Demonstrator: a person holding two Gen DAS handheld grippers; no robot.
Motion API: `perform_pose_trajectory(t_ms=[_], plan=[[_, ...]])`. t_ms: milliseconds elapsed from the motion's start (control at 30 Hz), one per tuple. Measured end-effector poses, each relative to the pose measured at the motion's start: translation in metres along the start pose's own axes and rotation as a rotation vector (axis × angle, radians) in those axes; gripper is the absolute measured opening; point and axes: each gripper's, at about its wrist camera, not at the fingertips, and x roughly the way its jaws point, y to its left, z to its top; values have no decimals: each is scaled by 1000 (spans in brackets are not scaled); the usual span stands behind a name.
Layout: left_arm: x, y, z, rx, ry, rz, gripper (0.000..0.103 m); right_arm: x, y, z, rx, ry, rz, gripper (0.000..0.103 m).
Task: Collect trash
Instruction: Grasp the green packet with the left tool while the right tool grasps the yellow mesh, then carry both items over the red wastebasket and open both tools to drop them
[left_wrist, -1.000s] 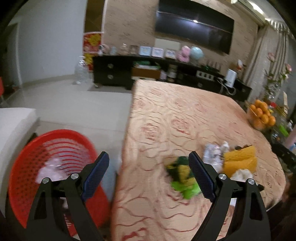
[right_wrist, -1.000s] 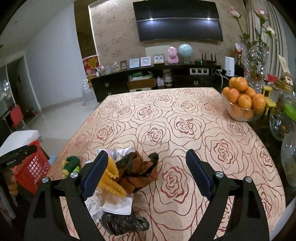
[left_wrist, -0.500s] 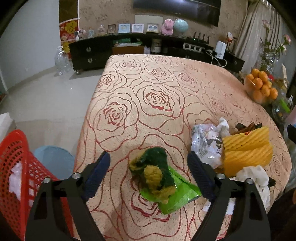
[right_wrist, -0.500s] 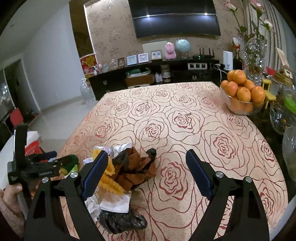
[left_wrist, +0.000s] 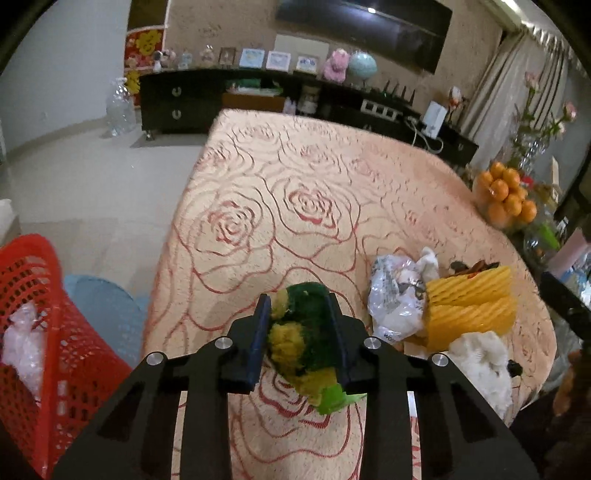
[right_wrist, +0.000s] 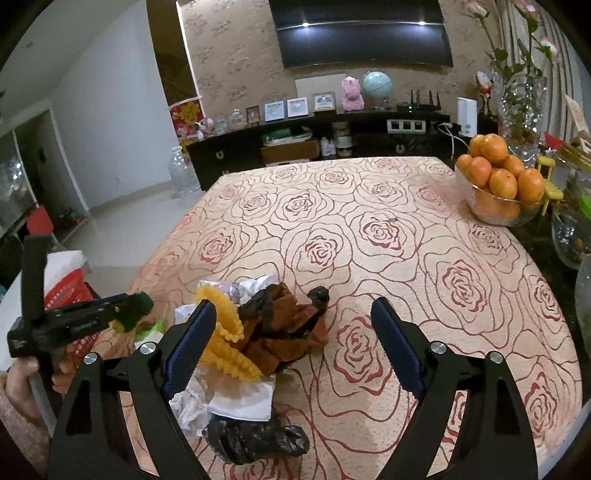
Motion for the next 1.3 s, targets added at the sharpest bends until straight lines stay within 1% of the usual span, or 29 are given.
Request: perform_pose_trajectory(t_ms=[67, 100, 200, 367, 433, 500, 533, 600, 700, 800, 933, 967, 1033, 1100, 1233, 1300], plan=[[-12, 1, 1, 9, -38, 21, 29, 0, 3, 0, -13, -6, 4, 83], [-21, 2, 2, 23, -68, 46, 29, 0, 5, 0, -21, -9, 6, 83], [-33, 1, 3, 56, -115, 92, 29, 0, 10, 1, -39, -12, 30, 83], [-42, 6, 2, 53, -132, 90, 29, 7, 19, 10, -65, 7, 77, 83], [-44, 8, 2, 48, -137, 86, 29, 12, 22, 20, -69, 10, 117, 81], [-45, 11, 3, 40, -142, 85, 29, 20, 24, 27, -71, 29, 162, 72], [-45, 12, 4, 36, -142, 86, 29, 27, 26, 30, -82, 50, 186, 70], [-44, 13, 3, 31, -140, 87, 29, 39, 30, 33, -109, 91, 209, 57], [-44, 13, 3, 36, -140, 88, 29, 54, 36, 32, -133, 134, 242, 49], [-43, 13, 3, 39, -139, 84, 29, 57, 44, 27, -163, 156, 252, 43], [-42, 10, 2, 48, -134, 81, 29, 67, 47, 20, -183, 211, 230, 36], [-41, 10, 2, 49, -133, 81, 29, 68, 47, 18, -180, 226, 229, 31], [-41, 10, 0, 49, -129, 80, 29, 67, 46, 17, -180, 227, 238, 26], [-41, 11, 0, 46, -126, 84, 29, 63, 48, 16, -183, 214, 252, 19], [-41, 11, 0, 41, -128, 93, 29, 53, 48, 16, -160, 180, 285, 17], [-42, 12, 0, 36, -133, 96, 29, 48, 46, 19, -145, 159, 287, 17]])
